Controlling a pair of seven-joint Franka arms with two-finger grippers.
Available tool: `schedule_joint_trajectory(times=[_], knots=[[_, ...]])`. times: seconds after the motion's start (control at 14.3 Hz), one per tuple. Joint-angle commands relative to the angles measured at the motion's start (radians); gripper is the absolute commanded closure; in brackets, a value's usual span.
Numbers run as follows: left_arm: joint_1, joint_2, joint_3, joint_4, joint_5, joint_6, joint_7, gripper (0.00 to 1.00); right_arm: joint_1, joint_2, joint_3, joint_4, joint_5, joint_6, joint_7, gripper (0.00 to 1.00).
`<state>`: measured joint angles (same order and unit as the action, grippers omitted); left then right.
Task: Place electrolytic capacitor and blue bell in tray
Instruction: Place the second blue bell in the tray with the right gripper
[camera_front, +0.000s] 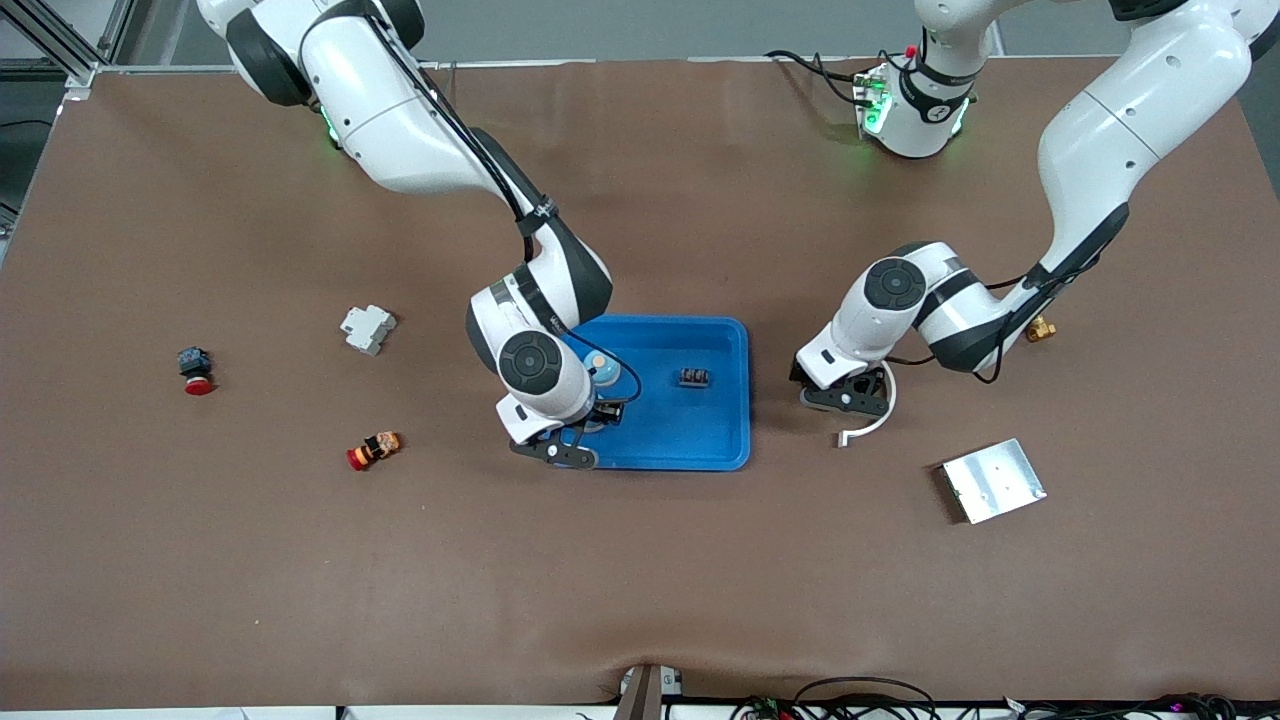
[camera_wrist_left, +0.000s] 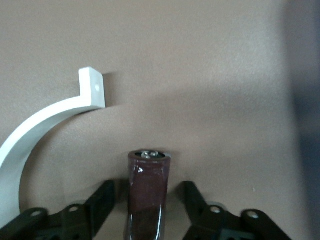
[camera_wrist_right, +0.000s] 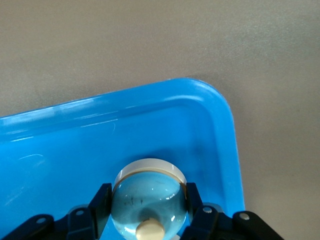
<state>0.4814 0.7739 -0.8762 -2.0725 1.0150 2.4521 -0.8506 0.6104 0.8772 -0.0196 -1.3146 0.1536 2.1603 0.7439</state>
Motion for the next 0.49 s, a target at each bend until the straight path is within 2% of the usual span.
schedule_joint_trajectory(times=[0.0,0.07,0.14,0.28,0.42], knots=[[-0.011,0.002,0.017,0.005,0.024,0.018,-0.015,0.67,-0.008,0.011,0.006,0.029,-0.009,-0.004,0.02,0.51],[-0.009,0.002,0.017,0.005,0.023,0.018,-0.05,0.78,-0.008,0.011,0.006,0.029,-0.009,-0.004,0.022,0.31],[-0.014,0.002,0.017,0.003,0.023,0.018,-0.106,0.87,-0.008,0.011,0.006,0.029,-0.008,-0.004,0.022,0.0],[-0.014,0.002,0.017,0.003,0.023,0.016,-0.212,1.0,-0.011,0.005,0.004,0.029,-0.031,-0.013,0.012,0.0],[-0.012,-0.002,0.016,0.002,0.023,0.018,-0.392,1.0,-0.024,-0.024,-0.002,0.028,-0.049,-0.052,0.003,0.0]])
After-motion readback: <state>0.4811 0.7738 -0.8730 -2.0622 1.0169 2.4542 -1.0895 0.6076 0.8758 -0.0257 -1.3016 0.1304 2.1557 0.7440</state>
